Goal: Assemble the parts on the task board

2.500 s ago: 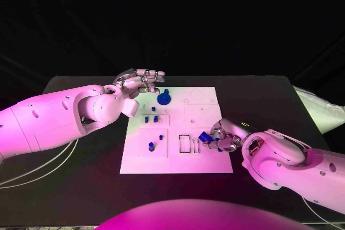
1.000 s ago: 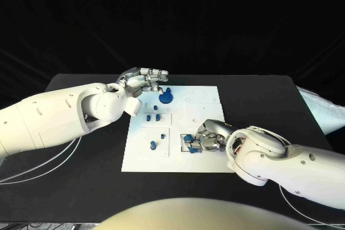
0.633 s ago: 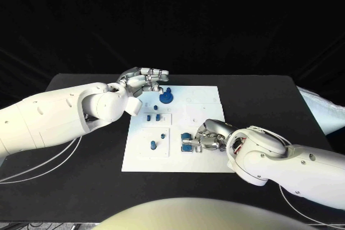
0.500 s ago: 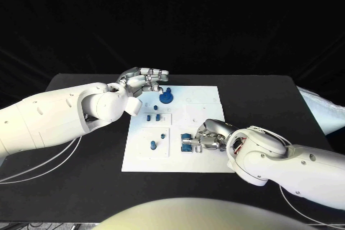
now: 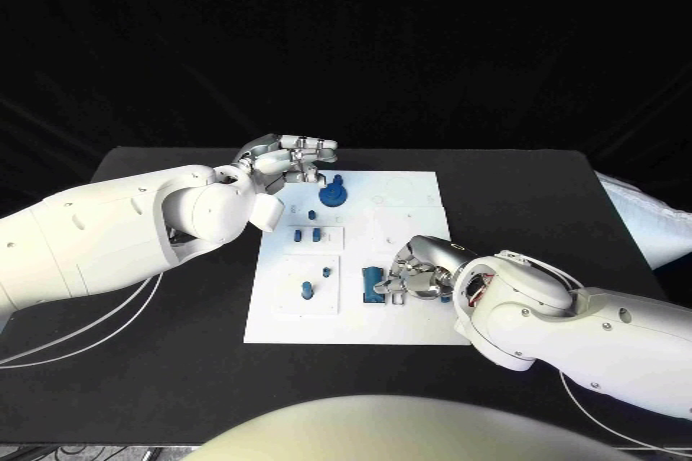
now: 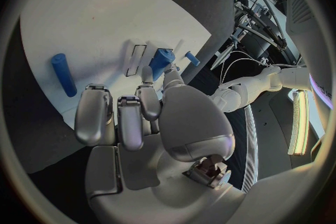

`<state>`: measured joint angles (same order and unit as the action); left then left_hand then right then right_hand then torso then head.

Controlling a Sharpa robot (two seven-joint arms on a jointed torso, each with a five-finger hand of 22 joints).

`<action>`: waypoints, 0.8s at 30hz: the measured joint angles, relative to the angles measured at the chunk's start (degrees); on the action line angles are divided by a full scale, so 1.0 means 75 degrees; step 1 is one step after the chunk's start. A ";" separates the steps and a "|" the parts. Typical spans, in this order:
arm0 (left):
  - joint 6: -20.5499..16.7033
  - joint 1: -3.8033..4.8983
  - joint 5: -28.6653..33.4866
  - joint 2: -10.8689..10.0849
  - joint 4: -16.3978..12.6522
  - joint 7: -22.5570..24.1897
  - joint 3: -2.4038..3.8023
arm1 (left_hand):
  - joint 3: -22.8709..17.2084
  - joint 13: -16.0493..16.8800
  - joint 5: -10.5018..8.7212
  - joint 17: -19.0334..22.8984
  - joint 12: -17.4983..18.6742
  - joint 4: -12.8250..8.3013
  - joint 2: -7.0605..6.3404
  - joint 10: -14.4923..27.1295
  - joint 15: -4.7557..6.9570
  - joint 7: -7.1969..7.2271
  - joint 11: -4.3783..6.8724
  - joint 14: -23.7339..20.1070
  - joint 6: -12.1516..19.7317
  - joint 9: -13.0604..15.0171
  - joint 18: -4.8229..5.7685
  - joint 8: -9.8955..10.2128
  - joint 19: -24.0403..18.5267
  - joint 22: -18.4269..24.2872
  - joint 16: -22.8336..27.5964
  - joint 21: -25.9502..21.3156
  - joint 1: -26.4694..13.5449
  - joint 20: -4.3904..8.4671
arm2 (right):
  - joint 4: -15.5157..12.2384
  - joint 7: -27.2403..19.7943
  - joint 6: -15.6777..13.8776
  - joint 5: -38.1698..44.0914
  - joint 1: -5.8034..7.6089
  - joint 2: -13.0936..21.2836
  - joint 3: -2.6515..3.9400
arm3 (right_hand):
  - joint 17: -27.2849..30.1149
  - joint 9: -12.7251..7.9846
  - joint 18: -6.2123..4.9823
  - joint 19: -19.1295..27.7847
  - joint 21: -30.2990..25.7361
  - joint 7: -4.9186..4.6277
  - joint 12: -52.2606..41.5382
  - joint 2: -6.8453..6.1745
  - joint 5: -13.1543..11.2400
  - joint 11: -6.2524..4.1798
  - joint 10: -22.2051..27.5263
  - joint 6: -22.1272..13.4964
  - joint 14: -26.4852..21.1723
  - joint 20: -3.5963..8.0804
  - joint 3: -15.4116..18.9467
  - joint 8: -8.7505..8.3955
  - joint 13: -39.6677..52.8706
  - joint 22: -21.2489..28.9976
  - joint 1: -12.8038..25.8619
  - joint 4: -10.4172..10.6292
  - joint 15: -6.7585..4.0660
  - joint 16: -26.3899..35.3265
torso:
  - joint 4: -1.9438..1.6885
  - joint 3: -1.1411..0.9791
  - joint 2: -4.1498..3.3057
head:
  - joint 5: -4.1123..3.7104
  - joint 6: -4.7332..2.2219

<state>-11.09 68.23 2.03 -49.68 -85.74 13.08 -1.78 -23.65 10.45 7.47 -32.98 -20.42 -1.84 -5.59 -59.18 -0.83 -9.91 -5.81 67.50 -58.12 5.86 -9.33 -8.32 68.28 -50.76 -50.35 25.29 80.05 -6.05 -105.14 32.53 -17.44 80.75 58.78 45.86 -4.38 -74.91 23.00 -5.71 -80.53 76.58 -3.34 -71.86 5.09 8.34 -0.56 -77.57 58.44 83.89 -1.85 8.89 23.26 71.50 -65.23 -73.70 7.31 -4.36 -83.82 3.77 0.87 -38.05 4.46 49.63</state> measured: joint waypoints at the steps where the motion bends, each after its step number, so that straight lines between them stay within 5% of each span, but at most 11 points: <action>1: 0.0000 0.0000 0.0000 0.0000 0.0000 0.0000 0.0000 | 0.0000 0.0000 0.0000 0.0000 0.0000 0.0000 0.0000 0.0000 0.0000 0.0000 0.0000 0.0000 0.0000 0.0000 0.0000 0.0000 0.0000 0.0000 0.0000 0.0000 0.0000 0.0000 | 0.0015 0.0000 0.0002 0.0022 0.0000 -0.0017 0.0000 | 0.0000 0.0003 0.0000 0.0000 0.0000 0.0012 0.0000 0.0008 -0.0020 0.0000 0.0000 -0.0012 0.0010 0.0000 -0.0047 0.0000 0.0013 0.0000 -0.0058 -0.0056 -0.0009 0.0000 | -0.0002 0.0000 -0.0001 | -0.0001 0.0005; 18: 0.0001 0.0000 0.0000 -0.0012 -0.0004 -0.0002 0.0000 | 0.0000 -0.0001 0.0000 -0.0001 0.0000 0.0000 0.0000 0.0000 0.0000 0.0000 0.0000 0.0000 0.0000 0.0001 0.0000 0.0000 0.0000 -0.0001 0.0000 0.0000 0.0000 0.0000 | 0.0085 -0.0053 -0.0094 0.0237 -0.0031 -0.0082 0.0008 | -0.0001 0.0043 0.0001 0.0000 0.0000 0.0012 -0.0094 0.0040 -0.0031 0.0029 -0.0029 -0.0012 0.0022 0.0000 -0.0028 0.0032 0.0124 -0.0004 -0.0191 -0.0101 -0.0018 0.0000 | 0.0001 0.0001 0.0000 | 0.0042 0.0048; 24: 0.0002 0.0000 0.0000 -0.0015 -0.0001 -0.0005 0.0000 | 0.0000 -0.0001 0.0000 0.0009 0.0000 0.0000 0.0000 -0.0001 -0.0028 0.0000 0.0000 -0.0028 -0.0001 0.0001 0.0001 0.0000 0.0000 -0.0001 0.0000 0.0000 0.0000 0.0000 | -0.0042 -0.0238 -0.0240 0.0316 -0.0070 0.0000 -0.0002 | -0.0005 0.0056 0.0000 0.0000 0.0000 0.0012 -0.0150 -0.0092 -0.0031 0.0029 -0.0028 -0.0012 0.0022 -0.0001 0.0015 0.0032 0.0151 -0.0026 -0.0058 -0.0078 -0.0017 0.0000 | 0.0007 -0.0001 0.0002 | 0.0045 0.0049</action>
<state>-11.08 68.23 2.03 -49.80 -85.75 13.05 -1.78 -23.65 10.45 7.47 -32.91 -20.42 -1.84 -5.58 -59.18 -1.04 -9.91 -5.81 67.29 -58.12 5.87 -9.32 -8.32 68.28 -50.77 -50.35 25.29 80.05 -6.05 -105.45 30.74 -19.24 83.12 58.26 45.86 -4.40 -74.95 23.42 -5.71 -80.53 76.58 -3.25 -72.99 4.39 8.10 -0.34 -77.78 58.35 84.06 -1.85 9.00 23.50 72.63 -65.42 -74.13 6.72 -4.49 -83.82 3.82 0.86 -38.03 4.80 49.99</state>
